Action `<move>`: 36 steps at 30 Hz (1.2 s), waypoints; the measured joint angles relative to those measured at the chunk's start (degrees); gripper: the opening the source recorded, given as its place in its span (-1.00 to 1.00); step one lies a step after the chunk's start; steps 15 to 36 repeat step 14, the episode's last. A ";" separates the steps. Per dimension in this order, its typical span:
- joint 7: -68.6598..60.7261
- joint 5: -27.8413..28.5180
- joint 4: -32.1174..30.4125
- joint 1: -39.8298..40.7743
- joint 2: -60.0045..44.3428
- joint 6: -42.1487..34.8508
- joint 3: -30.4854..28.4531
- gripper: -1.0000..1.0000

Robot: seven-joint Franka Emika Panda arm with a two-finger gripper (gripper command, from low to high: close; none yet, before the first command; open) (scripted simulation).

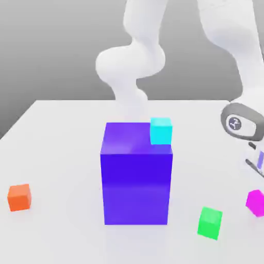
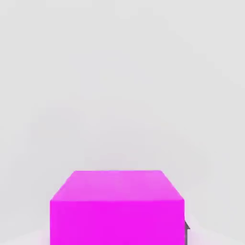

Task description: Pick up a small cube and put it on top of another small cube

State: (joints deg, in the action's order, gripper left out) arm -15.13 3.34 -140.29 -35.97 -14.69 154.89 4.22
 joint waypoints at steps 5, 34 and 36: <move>-0.03 -2.72 -6.62 6.50 10.21 -3.50 -5.18 -1.00; -0.61 -4.20 -7.74 8.00 2.10 5.65 -5.45 1.00; -0.61 -4.20 -7.74 8.00 2.10 5.65 -5.45 1.00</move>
